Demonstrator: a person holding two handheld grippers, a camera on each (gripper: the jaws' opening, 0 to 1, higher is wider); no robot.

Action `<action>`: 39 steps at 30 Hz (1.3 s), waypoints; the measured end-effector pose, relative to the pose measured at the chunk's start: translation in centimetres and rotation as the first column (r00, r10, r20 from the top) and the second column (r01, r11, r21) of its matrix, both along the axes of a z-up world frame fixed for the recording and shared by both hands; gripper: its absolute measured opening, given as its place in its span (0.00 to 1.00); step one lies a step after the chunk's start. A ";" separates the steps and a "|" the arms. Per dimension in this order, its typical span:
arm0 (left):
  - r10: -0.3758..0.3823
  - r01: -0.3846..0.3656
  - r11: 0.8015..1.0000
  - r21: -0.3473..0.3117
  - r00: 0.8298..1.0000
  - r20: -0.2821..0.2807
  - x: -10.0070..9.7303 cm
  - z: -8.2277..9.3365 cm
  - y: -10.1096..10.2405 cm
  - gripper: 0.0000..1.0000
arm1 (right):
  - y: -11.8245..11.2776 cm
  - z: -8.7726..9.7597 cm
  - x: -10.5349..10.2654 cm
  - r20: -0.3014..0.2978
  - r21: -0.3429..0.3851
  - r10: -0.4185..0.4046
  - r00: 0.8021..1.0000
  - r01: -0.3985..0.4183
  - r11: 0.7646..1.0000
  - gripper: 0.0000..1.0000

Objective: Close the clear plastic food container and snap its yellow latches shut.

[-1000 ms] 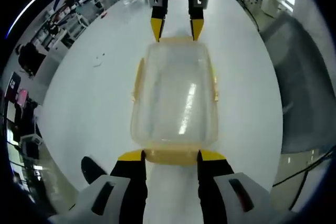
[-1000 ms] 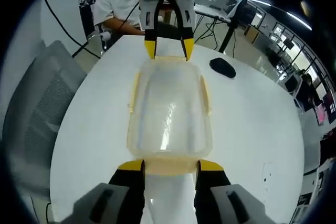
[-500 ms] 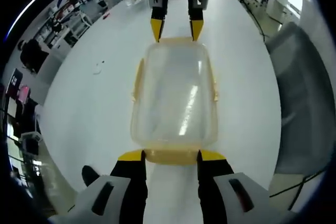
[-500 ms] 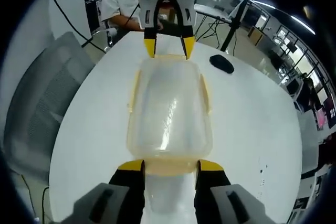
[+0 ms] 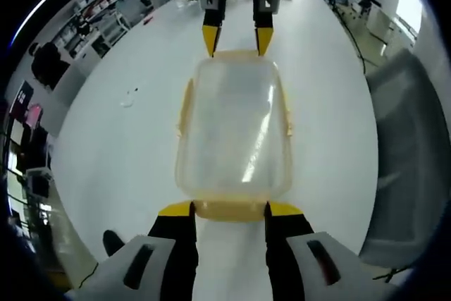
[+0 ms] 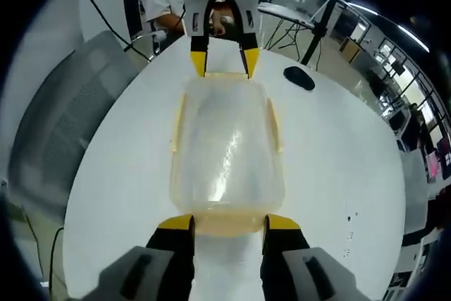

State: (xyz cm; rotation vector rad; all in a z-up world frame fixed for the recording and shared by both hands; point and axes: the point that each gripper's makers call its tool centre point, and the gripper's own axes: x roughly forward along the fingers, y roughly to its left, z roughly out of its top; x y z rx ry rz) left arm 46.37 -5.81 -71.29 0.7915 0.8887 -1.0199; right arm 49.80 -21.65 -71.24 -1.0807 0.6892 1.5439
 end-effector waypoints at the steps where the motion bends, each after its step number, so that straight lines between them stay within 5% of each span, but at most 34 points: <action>1: 0.003 -0.003 1.000 0.001 1.000 0.003 0.1 0.0 -0.2 0.34 | -0.2 0.0 0.1 0.002 0.002 0.000 1.000 0.000 1.000 0.34; 39: 0.049 -0.049 0.998 -0.038 0.999 0.007 2.3 -0.1 -8.1 0.34 | -7.8 -0.7 3.3 0.002 -0.045 0.031 1.000 -0.031 0.998 0.34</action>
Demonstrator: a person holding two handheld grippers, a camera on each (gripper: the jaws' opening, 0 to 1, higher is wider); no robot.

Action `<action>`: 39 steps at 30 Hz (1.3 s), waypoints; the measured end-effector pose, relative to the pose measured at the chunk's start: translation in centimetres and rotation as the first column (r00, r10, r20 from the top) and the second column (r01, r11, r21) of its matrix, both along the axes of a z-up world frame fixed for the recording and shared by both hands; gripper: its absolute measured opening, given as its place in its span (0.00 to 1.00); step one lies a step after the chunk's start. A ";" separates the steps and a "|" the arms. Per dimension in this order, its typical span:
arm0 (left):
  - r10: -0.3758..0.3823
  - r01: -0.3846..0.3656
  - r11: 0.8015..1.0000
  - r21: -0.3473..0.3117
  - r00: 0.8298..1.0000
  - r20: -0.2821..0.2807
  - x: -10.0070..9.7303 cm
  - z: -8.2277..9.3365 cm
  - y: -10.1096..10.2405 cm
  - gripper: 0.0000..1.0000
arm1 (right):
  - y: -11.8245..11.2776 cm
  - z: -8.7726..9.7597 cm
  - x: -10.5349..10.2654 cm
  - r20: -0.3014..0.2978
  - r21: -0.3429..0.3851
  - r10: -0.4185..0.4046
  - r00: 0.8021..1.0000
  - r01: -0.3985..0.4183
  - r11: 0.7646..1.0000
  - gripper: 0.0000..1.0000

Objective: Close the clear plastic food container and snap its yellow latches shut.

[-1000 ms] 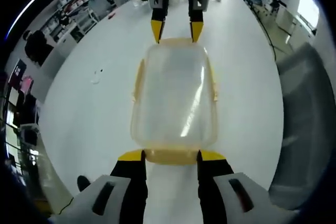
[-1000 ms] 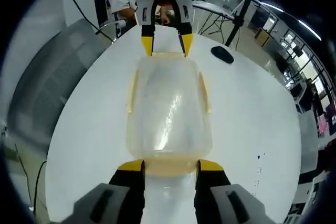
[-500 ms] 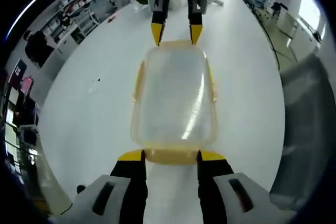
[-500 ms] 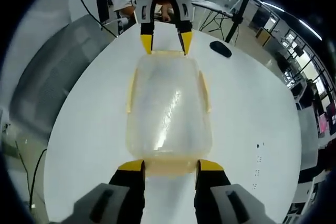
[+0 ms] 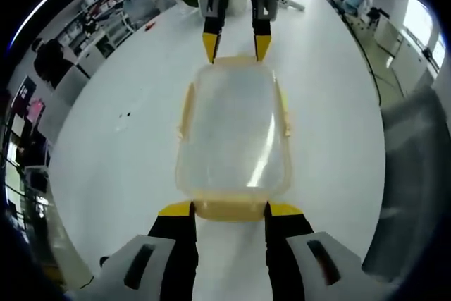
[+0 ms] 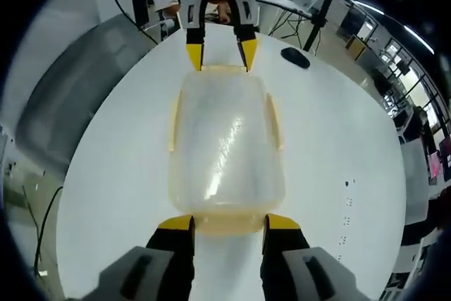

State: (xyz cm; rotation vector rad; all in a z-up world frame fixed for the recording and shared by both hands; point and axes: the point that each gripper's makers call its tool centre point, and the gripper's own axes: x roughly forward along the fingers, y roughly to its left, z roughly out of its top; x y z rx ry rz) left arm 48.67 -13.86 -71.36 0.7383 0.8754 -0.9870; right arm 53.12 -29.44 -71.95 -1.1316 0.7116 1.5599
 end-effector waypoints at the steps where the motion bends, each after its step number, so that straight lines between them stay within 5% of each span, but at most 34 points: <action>1: 0.002 -0.002 1.000 -0.001 1.000 0.000 0.1 0.0 -0.1 0.34 | -0.1 0.0 0.1 -0.001 0.002 -0.001 1.000 0.001 1.000 0.34; 39: 0.021 -0.022 1.000 -0.022 0.999 -0.048 -0.2 -2.1 0.1 0.35 | 0.3 -2.1 0.4 -0.041 -0.004 0.032 0.999 -0.032 0.999 0.35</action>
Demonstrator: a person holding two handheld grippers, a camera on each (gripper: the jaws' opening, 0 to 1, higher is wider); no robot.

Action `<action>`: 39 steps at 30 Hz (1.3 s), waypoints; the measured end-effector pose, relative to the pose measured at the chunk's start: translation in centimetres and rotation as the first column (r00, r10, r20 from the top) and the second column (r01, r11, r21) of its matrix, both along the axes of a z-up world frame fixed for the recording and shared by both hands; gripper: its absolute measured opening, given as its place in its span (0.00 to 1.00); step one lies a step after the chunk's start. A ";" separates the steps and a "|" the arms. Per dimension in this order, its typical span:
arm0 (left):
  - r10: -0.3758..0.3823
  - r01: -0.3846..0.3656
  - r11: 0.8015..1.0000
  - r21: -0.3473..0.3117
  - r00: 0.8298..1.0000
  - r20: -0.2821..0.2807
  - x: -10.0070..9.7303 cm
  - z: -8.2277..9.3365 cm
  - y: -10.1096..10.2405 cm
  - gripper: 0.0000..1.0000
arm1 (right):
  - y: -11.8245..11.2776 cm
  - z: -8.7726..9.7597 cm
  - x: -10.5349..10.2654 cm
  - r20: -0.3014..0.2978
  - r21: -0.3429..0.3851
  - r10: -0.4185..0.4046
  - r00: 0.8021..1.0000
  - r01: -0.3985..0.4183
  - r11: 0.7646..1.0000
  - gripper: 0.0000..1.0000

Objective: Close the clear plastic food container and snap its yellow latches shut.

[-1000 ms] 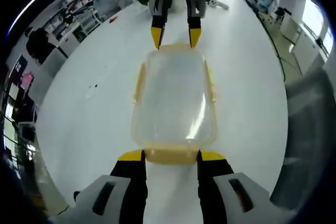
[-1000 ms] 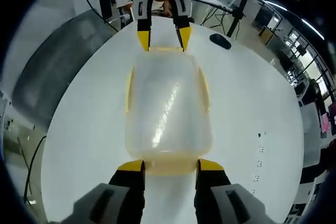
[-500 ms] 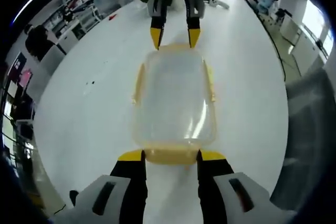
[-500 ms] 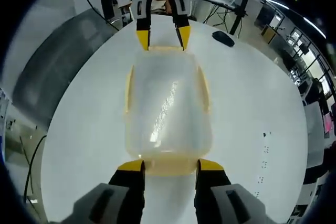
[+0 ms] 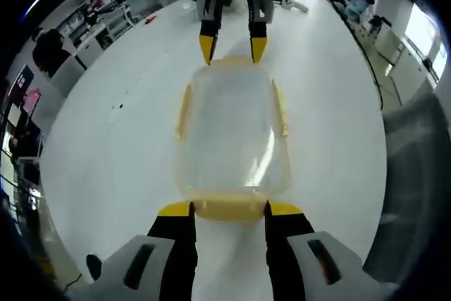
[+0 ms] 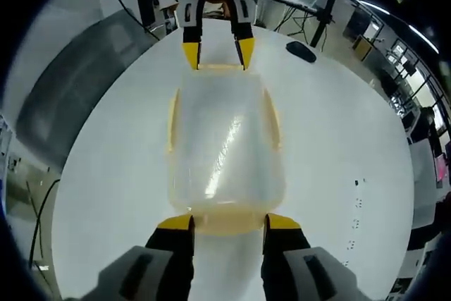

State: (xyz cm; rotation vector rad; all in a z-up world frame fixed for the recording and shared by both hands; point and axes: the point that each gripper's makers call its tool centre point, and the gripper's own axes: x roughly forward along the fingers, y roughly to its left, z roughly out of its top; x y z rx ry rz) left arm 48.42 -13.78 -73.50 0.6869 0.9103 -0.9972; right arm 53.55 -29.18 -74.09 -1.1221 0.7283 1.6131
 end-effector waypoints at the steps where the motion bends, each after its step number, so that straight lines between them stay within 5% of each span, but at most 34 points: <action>1: 0.000 0.000 1.000 -0.002 1.000 0.001 0.0 0.0 0.0 0.35 | 0.0 0.0 0.0 0.000 0.002 0.002 1.000 -0.002 1.000 0.35; 13: -0.022 0.022 1.000 -0.002 0.999 0.040 0.4 0.0 0.1 0.36 | -0.3 0.0 -0.4 -0.027 0.000 -0.046 0.999 0.046 0.999 0.37; 17: -0.005 0.005 1.000 -0.016 1.000 0.012 0.0 -0.1 0.2 0.49 | -0.8 -0.2 -0.5 -0.023 -0.019 -0.056 0.998 0.056 0.998 0.42; 21: -0.007 0.007 1.000 -0.003 1.000 0.012 -0.3 0.2 0.9 0.48 | -1.6 0.4 -0.3 -0.024 -0.012 -0.102 0.995 0.101 0.995 0.44; 26: 0.086 -0.088 0.995 -0.054 0.996 -0.038 -0.4 1.3 1.4 0.50 | -0.8 2.3 -0.4 -0.060 0.058 -0.200 0.978 0.203 0.977 0.44; 34: 0.199 -0.206 0.974 -0.094 0.977 -0.078 -0.1 1.8 1.0 0.49 | 0.0 2.7 -0.2 -0.076 0.039 -0.304 0.950 0.308 0.951 0.41; 36: 0.266 -0.282 0.951 -0.128 0.955 -0.135 -0.4 1.8 0.5 0.50 | 0.1 2.4 0.0 -0.079 0.029 -0.345 0.935 0.348 0.937 0.41; 39: 0.300 -0.318 0.940 -0.125 0.943 -0.141 -0.2 1.8 0.5 0.49 | 0.5 2.5 -0.1 -0.117 0.039 -0.378 0.918 0.385 0.922 0.43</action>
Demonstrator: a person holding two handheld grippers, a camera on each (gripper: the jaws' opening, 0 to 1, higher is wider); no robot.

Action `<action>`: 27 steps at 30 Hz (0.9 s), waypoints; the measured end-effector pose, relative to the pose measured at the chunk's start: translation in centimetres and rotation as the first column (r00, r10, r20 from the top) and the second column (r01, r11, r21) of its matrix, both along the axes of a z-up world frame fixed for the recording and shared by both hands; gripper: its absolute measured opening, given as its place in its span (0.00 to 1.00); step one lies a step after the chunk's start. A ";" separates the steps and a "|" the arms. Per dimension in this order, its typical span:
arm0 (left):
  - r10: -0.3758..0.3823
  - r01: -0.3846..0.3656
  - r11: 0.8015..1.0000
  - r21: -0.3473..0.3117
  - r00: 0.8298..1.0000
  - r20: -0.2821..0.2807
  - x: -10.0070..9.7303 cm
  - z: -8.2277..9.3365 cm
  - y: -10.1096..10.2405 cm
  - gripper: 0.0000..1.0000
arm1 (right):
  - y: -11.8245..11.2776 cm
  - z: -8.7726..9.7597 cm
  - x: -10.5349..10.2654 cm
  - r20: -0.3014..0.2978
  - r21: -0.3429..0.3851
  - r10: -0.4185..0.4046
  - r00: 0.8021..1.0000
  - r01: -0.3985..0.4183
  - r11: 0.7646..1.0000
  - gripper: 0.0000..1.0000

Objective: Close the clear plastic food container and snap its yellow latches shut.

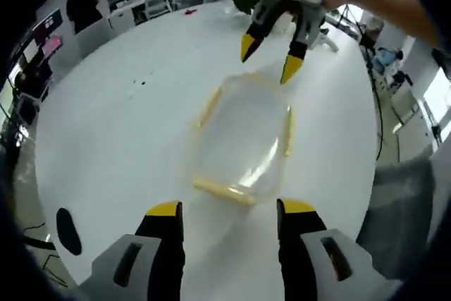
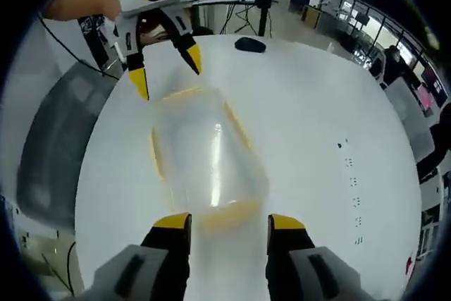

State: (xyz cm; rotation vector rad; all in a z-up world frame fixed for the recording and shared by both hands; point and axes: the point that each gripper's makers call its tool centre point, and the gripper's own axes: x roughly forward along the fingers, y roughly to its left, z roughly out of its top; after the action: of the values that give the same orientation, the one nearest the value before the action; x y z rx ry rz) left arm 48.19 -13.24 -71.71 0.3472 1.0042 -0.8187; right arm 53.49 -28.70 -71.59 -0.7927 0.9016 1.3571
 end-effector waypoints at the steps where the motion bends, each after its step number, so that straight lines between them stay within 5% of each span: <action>1: 0.018 -0.018 1.000 0.007 1.000 0.001 0.1 0.0 0.1 0.48 | 0.1 0.1 0.1 0.002 0.009 -0.012 1.000 0.012 1.000 0.43; 9: 0.148 -0.151 0.988 -0.043 0.987 -0.063 0.0 -0.1 -0.6 0.46 | 0.5 0.7 0.5 -0.004 0.020 -0.097 0.995 0.097 0.995 0.43; 11: 0.169 -0.174 0.983 -0.053 0.983 -0.077 -0.1 -0.1 -1.0 0.45 | 1.1 0.8 -0.4 -0.071 0.049 -0.128 0.989 0.132 0.990 0.44; 18: 0.266 -0.277 0.958 -0.078 0.956 -0.127 -0.2 -0.4 -1.5 0.45 | 1.4 0.6 -0.7 -0.107 0.050 -0.215 0.971 0.222 0.974 0.45; 24: 0.322 -0.343 0.931 -0.122 0.932 -0.167 0.2 -0.3 -1.9 0.45 | 1.2 0.1 -0.6 -0.212 0.040 -0.381 0.900 0.397 0.917 0.47; 26: 0.331 -0.353 0.928 -0.120 0.928 -0.170 0.3 -0.4 -1.9 0.45 | 1.2 0.0 -0.6 -0.210 0.041 -0.384 0.899 0.401 0.915 0.47; 27: 0.336 -0.359 0.925 -0.122 0.925 -0.175 0.3 -0.4 -1.9 0.45 | 1.2 -0.1 -0.6 -0.233 0.033 -0.426 0.874 0.445 0.895 0.46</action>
State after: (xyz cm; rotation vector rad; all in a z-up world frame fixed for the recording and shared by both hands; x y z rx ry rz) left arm 48.45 -15.16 -72.14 -0.0290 1.0991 -0.5970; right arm 52.89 -27.45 -71.71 -0.3407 1.1115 1.0822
